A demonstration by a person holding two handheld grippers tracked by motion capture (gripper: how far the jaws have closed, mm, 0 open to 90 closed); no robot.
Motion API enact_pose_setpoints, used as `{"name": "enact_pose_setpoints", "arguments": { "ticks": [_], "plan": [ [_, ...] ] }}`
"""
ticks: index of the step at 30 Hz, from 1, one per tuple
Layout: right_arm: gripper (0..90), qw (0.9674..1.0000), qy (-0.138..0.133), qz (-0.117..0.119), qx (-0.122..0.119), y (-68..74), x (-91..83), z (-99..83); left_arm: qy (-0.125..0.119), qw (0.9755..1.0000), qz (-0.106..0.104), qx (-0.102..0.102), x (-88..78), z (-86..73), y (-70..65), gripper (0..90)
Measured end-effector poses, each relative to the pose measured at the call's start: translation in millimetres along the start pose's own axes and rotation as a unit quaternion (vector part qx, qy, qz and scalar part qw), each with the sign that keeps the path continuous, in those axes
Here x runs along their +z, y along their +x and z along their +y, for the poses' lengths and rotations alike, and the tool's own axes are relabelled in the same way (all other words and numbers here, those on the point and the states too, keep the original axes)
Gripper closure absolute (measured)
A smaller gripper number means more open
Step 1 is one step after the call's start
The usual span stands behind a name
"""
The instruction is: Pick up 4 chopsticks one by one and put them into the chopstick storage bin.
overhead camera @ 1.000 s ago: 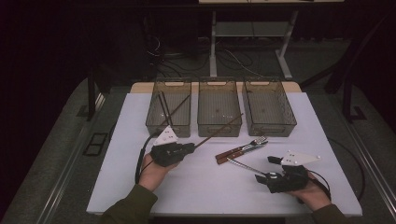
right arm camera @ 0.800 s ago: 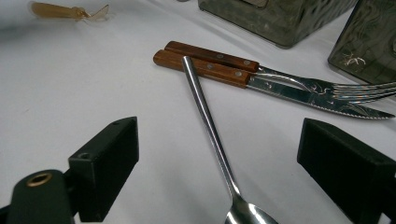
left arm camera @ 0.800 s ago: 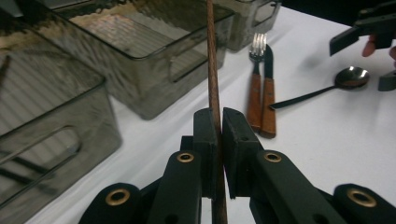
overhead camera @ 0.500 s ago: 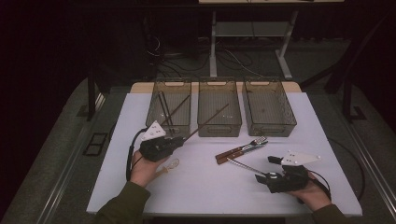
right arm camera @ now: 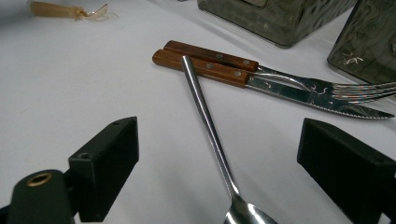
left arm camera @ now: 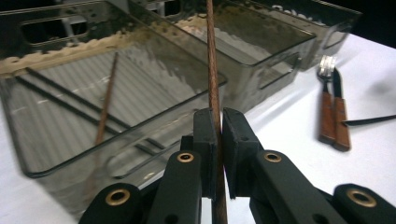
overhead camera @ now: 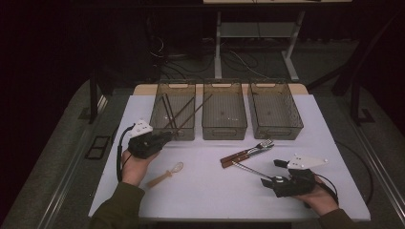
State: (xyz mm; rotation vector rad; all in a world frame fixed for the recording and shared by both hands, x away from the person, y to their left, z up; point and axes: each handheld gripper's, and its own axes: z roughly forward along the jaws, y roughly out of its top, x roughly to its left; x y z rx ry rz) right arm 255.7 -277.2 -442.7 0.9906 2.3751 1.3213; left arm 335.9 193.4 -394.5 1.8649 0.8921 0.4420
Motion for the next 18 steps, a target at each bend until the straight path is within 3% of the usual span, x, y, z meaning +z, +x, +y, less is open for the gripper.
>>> {"name": "enact_pose_setpoints", "arguments": {
  "ticks": [7,18],
  "plan": [
    [12.4,1.0000,0.001,0.000,0.000,-0.1,-0.1,-0.1,-0.003,0.9999,0.015,-0.004,2.2,3.3,9.9,84.4],
    [12.4,1.0000,0.002,-0.001,0.003,-1.2,1.7,-0.6,0.009,0.9982,0.059,0.006,19.3,17.5,40.4,84.4]
  ]
}}
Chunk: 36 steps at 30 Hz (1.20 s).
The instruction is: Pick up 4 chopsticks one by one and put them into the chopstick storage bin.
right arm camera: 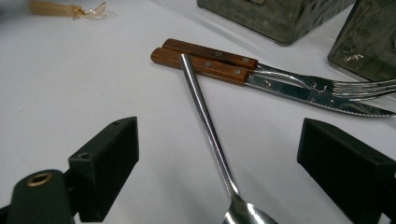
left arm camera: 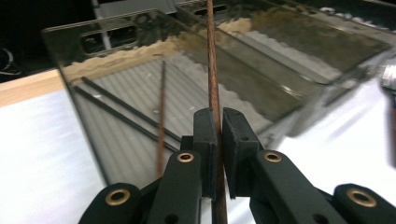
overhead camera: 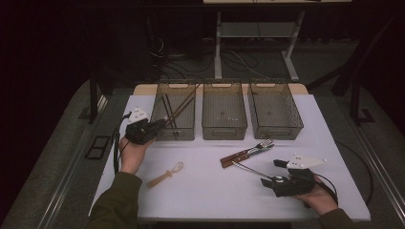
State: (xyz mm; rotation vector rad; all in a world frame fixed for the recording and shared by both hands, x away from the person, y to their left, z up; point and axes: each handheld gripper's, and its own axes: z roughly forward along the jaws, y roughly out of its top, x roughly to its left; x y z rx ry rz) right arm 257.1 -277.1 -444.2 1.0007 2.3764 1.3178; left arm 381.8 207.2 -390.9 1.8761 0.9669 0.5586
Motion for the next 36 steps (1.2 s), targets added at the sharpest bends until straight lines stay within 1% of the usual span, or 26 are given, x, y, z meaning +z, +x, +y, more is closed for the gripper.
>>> {"name": "enact_pose_setpoints", "arguments": {
  "ticks": [4,8,12,14,15,16,17,20,22,25,28,29,32,34,36],
  "plan": [
    [12.4,1.0000,-0.001,0.000,0.002,-0.4,0.0,-0.3,0.005,0.9999,0.006,-0.013,8.0,1.9,12.0,84.3],
    [12.4,1.0000,-0.001,0.000,0.003,-0.8,0.3,-0.5,0.006,0.9994,0.008,-0.032,17.2,0.9,21.6,84.3],
    [12.4,1.0000,-0.001,0.000,0.004,-0.7,0.1,-0.7,0.011,0.9990,0.008,-0.043,25.0,1.4,26.4,84.3],
    [12.5,1.0000,-0.001,0.000,0.004,-0.9,-0.2,-0.6,0.016,0.9988,0.009,-0.045,27.3,1.5,28.2,84.2],
    [12.4,1.0000,-0.001,0.000,0.005,-1.0,-0.3,-0.7,0.013,0.9987,0.011,-0.048,28.2,1.3,28.9,83.7],
    [12.4,1.0000,-0.001,0.000,0.005,-1.0,-0.4,-0.7,0.012,0.9986,0.012,-0.049,28.4,1.3,29.5,83.0],
    [12.4,1.0000,-0.001,0.000,0.004,-1.0,-0.3,-0.7,0.010,0.9985,0.015,-0.052,28.2,1.3,29.8,78.9],
    [12.4,1.0000,-0.001,0.001,0.005,-0.7,-0.4,-0.6,0.004,0.9984,0.017,-0.054,27.4,1.2,30.2,70.7],
    [12.4,1.0000,-0.001,0.001,0.005,-0.6,-0.5,-0.5,0.006,0.9985,0.016,-0.052,25.1,1.7,29.8,68.5],
    [12.4,1.0000,-0.001,0.000,0.005,-0.7,-0.6,-0.6,0.000,0.9986,0.008,-0.052,21.6,2.9,27.6,63.2],
    [12.4,1.0000,-0.001,0.000,0.006,-0.6,-0.6,-0.5,-0.010,0.9990,0.000,-0.044,15.9,3.6,22.6,56.9],
    [12.4,1.0000,0.000,0.000,0.005,-0.6,-0.6,-0.5,-0.012,0.9991,-0.005,-0.041,13.9,3.5,20.4,55.1],
    [12.4,1.0000,-0.001,-0.001,0.005,-0.7,-0.8,-0.4,-0.006,0.9996,-0.013,-0.023,7.4,4.2,13.1,50.6],
    [12.4,1.0000,0.000,-0.002,0.005,-0.6,-1.2,-0.3,-0.011,0.9994,-0.026,-0.019,2.4,4.2,7.9,47.0],
    [12.5,1.0000,-0.003,-0.002,0.004,-0.3,-2.0,0.0,-0.005,0.9993,-0.035,-0.011,-1.7,4.5,3.2,44.5]
  ]
}}
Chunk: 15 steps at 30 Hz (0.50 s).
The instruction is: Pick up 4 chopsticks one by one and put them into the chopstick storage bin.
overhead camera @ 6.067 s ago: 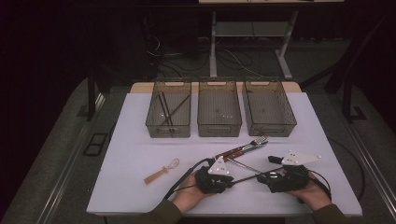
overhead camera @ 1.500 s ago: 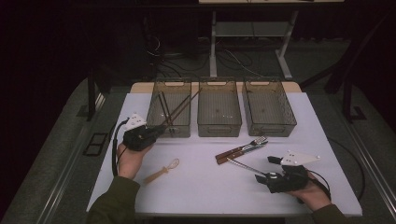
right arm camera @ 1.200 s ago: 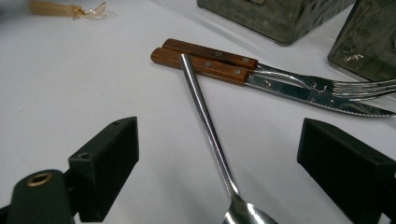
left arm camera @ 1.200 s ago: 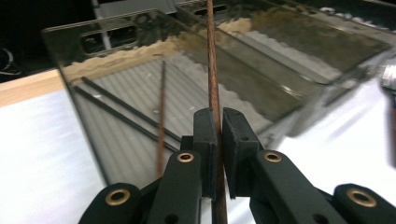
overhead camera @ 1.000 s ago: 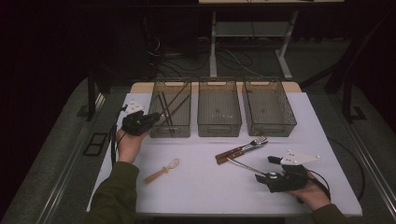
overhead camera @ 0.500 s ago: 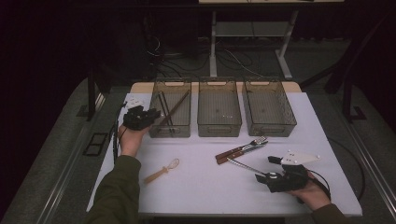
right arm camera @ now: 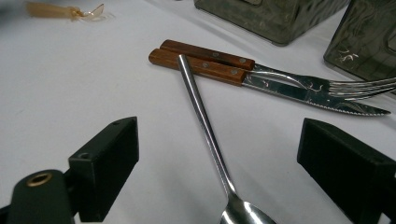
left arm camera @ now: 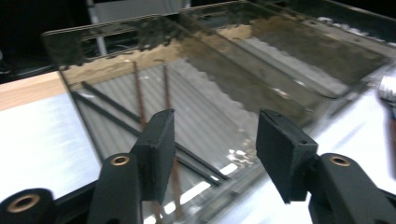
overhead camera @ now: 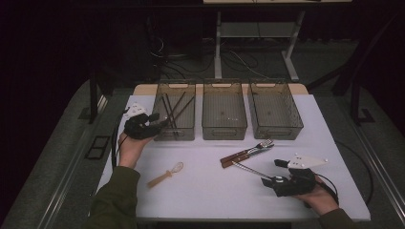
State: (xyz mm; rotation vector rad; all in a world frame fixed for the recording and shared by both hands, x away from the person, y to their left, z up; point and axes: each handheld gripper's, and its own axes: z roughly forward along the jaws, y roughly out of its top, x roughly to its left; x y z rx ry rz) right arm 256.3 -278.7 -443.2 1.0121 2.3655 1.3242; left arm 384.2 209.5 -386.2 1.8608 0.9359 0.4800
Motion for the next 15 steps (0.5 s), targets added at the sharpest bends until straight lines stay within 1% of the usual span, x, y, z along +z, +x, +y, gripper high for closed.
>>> {"name": "enact_pose_setpoints", "arguments": {
  "ticks": [3,6,8,10,15],
  "plan": [
    [12.4,1.0000,-0.001,0.000,-0.002,0.0,-0.8,0.3,0.004,0.9999,-0.009,0.010,-5.1,-2.3,-7.1,41.4],
    [12.4,1.0000,-0.001,0.000,-0.003,0.5,-1.0,0.4,0.011,0.9997,-0.017,0.012,-8.6,-5.4,-12.6,38.4],
    [12.4,1.0000,-0.002,0.001,-0.004,0.8,-1.0,0.5,0.015,0.9995,-0.026,0.013,-10.4,-8.3,-15.9,36.7],
    [12.4,1.0000,-0.002,0.002,-0.005,1.0,-1.1,0.8,0.021,0.9993,-0.025,0.020,-12.7,-10.5,-19.4,33.8],
    [12.5,1.0000,-0.002,0.002,-0.006,1.2,-1.4,0.9,0.024,0.9987,-0.038,0.024,-18.8,-15.7,-27.4,31.4]
  ]
}}
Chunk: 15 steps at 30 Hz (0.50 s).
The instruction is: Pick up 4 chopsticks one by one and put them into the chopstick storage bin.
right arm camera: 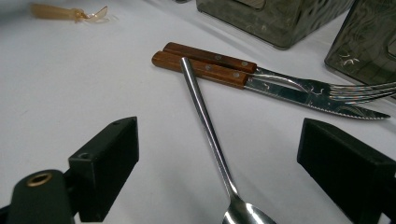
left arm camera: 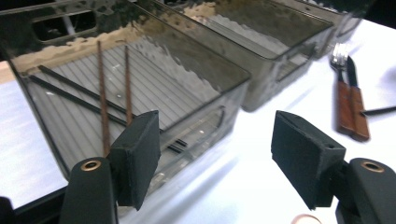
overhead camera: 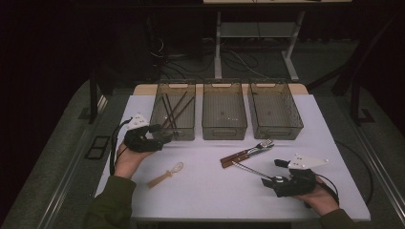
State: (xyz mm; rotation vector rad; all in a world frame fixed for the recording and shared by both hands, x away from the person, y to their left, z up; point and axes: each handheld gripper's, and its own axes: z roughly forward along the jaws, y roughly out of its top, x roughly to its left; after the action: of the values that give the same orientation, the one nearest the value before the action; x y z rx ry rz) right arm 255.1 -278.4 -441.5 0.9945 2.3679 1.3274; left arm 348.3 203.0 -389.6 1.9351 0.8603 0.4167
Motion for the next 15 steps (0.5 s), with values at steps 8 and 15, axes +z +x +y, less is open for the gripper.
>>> {"name": "enact_pose_setpoints", "arguments": {
  "ticks": [8,15],
  "plan": [
    [12.5,1.0000,-0.002,0.000,-0.002,0.2,-0.7,0.2,0.015,0.9996,-0.024,0.007,-5.4,-11.3,-11.6,27.7],
    [12.4,1.0000,-0.003,0.000,-0.002,0.7,-1.0,0.4,0.029,0.9987,-0.040,0.015,-10.6,-22.5,-20.2,24.6]
  ]
}}
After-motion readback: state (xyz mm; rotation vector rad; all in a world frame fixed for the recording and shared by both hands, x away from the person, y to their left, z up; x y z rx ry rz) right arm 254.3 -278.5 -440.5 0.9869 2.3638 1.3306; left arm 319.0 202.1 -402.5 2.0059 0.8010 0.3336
